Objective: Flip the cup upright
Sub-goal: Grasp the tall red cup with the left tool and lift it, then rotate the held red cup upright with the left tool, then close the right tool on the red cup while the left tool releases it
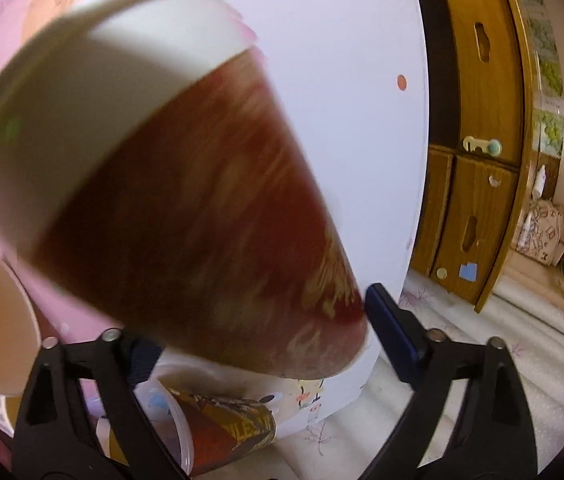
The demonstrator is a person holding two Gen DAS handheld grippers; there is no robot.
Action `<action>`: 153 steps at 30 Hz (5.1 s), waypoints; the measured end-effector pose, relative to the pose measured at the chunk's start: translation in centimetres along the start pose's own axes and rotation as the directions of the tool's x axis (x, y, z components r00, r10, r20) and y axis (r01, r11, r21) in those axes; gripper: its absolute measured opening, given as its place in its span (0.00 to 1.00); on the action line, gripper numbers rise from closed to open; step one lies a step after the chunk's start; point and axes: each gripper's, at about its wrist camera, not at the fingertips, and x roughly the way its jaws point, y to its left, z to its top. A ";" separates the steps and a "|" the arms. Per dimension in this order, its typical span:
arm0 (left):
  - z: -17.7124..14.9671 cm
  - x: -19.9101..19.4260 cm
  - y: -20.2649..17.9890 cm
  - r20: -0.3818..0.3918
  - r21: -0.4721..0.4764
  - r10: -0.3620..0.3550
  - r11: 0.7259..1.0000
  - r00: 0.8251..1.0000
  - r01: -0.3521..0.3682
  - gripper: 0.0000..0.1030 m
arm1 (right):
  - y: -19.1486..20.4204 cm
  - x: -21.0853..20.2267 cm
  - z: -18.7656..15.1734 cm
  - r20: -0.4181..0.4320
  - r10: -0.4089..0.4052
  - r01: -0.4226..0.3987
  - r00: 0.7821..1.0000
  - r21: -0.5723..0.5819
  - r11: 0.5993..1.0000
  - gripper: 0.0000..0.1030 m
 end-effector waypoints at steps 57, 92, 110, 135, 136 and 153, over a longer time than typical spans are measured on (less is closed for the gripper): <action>-13.3 -28.6 23.6 0.021 0.937 -0.060 0.351 0.998 0.002 0.63 | 12.2 -22.9 -33.2 0.101 -0.078 0.055 0.992 0.214 0.975 1.00; -18.7 -19.8 32.3 -0.034 0.994 0.279 0.108 0.960 0.004 0.61 | 7.1 -20.0 -40.7 -0.038 0.022 -0.003 0.999 0.450 0.893 1.00; -18.5 -20.3 30.3 -0.078 0.991 0.421 0.133 0.904 0.023 0.77 | 7.8 -17.1 -37.8 -0.084 0.152 -0.095 0.985 0.476 0.875 1.00; -3.6 -28.3 30.4 0.052 0.914 0.366 0.358 0.929 -0.192 0.79 | 24.8 -5.8 -36.2 -0.344 0.429 -0.308 0.835 0.354 0.883 1.00; -3.0 -28.4 30.6 0.054 0.910 0.367 0.366 0.929 -0.198 0.79 | 25.6 -5.2 -36.2 -0.360 0.416 -0.298 0.835 0.339 0.892 1.00; 0.8 -30.8 32.6 0.067 0.844 0.368 0.475 0.928 -0.249 0.79 | 32.3 -1.9 -35.2 -0.437 0.398 -0.343 0.807 0.204 0.917 0.79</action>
